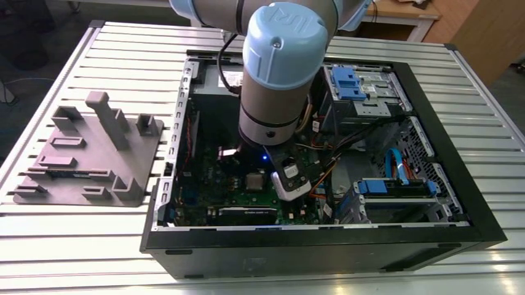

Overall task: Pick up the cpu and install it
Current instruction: 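Place the cpu into insertion slot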

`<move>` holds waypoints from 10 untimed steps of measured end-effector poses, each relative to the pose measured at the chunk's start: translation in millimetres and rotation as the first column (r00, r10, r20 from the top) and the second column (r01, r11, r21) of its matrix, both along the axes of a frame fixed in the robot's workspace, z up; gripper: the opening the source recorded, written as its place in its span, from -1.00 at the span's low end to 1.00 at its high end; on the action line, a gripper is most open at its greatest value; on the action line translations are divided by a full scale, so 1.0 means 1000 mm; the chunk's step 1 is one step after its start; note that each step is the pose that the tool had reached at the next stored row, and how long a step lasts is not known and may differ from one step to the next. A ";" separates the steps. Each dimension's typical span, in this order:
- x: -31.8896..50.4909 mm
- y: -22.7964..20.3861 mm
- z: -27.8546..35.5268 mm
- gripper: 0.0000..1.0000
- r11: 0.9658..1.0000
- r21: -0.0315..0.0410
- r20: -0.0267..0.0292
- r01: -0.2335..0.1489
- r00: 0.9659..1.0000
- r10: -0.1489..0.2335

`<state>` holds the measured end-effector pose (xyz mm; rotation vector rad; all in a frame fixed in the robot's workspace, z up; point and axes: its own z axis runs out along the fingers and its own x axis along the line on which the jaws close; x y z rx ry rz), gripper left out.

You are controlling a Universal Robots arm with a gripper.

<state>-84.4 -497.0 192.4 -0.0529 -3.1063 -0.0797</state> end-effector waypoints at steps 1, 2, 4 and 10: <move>0.0000 0.0000 -0.0003 -0.06 1.000 0.000 0.000 0.000 1.000 0.000; 0.0000 0.0000 -0.0002 -0.06 1.000 0.000 0.000 0.000 1.000 0.000; 0.0001 0.0001 -0.0005 -0.06 1.000 0.000 0.000 0.000 1.000 0.000; 0.0005 0.0001 -0.0008 -0.06 1.000 0.000 0.000 -0.002 1.000 0.002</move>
